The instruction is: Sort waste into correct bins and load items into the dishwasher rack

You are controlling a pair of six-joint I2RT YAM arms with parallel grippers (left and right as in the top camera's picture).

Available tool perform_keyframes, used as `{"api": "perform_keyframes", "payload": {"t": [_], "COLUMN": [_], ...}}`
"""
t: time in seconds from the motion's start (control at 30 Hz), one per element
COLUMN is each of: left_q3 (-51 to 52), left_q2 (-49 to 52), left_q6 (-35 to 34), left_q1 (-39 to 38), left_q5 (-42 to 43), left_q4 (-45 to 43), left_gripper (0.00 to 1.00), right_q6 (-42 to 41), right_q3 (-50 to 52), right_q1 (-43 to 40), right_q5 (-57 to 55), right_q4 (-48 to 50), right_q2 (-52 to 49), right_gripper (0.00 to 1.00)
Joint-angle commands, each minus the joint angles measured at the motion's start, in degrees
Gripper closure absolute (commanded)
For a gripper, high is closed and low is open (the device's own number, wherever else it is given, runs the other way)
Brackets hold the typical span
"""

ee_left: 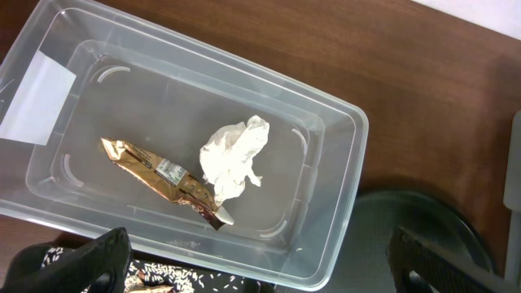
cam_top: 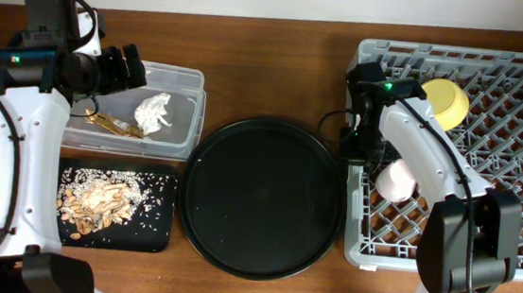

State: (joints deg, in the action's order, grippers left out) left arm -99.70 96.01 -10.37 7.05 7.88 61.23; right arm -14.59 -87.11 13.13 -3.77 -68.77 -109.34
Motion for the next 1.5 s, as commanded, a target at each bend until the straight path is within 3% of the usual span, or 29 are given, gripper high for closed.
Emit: {"api": "perform_keyframes", "payload": {"t": [0.0,0.23,0.3,0.4,0.43,0.57,0.6,0.67,1.1,1.27,1.47], "left_q3": [-0.1,-0.1,-0.1,-0.1,-0.1,-0.1,-0.1,-0.1,-0.1,-0.1,-0.1], "left_q2": [-0.1,-0.1,-0.1,-0.1,-0.1,-0.1,-0.1,-0.1,-0.1,-0.1,-0.1], "left_q6": [-0.5,-0.5,-0.5,-0.5,-0.5,-0.5,-0.5,-0.5,-0.5,-0.5,-0.5], "left_q1": [0.2,0.2,0.2,0.2,0.2,0.2,0.2,0.2,0.2,0.2,0.2], "left_q5": [-0.2,-0.2,-0.2,-0.2,-0.2,-0.2,-0.2,-0.2,-0.2,-0.2,-0.2], "left_q4": [0.0,0.0,0.0,0.0,0.0,0.0,0.0,0.0,0.0,0.0,0.0], "left_gripper": [0.01,0.01,0.01,0.01,0.01,0.01,0.01,0.01,0.01,0.01,0.01], "right_q6": [2.4,2.4,2.4,3.8,5.3,7.3,7.3,7.3,7.3,7.3,7.3], "right_q3": [0.9,0.9,0.9,0.2,-1.8,-18.7,-25.7,-32.7,-35.9,-35.9,-32.3], "right_q1": [0.6,0.7,0.7,0.6,0.6,0.6,0.6,0.6,0.6,0.3,0.3], "right_q5": [3.7,3.7,3.7,3.8,3.8,3.8,3.8,3.7,3.5,3.1,-1.7], "right_q4": [-1.6,-2.1,-2.0,-1.8,-2.3,-10.1,-12.4,-14.3,-13.7,-13.0,-1.4], "right_q2": [-0.7,-0.7,-0.7,-0.7,-0.6,-0.6,-0.6,-0.6,-0.6,14.9,42.8], "right_gripper": [0.95,0.94,0.87,0.64,0.6,0.48,0.41,0.01,0.01,0.01,0.01]}}
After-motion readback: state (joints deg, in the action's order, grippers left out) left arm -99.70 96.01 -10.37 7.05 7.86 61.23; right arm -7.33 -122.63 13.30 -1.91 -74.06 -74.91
